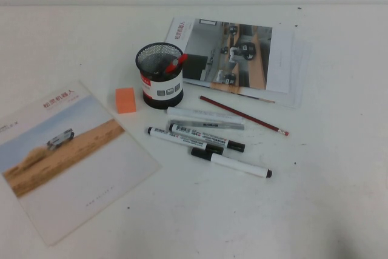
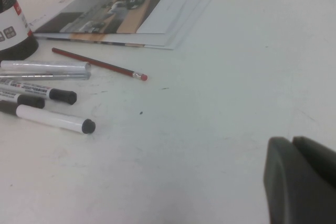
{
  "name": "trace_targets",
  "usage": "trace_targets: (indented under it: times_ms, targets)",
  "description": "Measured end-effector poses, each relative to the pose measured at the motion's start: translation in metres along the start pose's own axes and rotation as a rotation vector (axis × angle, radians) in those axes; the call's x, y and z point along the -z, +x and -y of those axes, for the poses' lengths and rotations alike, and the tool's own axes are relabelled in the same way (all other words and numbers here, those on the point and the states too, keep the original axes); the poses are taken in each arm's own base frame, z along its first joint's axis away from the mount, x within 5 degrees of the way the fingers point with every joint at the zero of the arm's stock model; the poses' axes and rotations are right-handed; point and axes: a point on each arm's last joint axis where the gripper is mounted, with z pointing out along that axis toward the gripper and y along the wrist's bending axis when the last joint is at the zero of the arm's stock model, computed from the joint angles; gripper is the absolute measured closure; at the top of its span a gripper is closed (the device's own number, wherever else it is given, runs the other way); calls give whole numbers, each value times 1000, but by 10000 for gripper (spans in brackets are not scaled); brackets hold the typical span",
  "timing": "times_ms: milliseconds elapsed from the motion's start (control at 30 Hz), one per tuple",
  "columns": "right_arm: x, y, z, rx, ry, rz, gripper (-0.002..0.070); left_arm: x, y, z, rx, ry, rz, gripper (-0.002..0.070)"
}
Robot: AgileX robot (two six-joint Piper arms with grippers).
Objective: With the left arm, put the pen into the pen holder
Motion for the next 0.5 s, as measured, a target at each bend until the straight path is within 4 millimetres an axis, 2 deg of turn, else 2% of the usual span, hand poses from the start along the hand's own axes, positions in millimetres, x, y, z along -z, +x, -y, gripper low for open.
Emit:
trace_targets:
  times_ms: [200,500]
  targets:
    - [0,0,0,0,0,0,698,2,18,-2,-8,-18,-197,676]
    - [0,0,0,0,0,0,698,3,19,-2,-9,-21,-225,676]
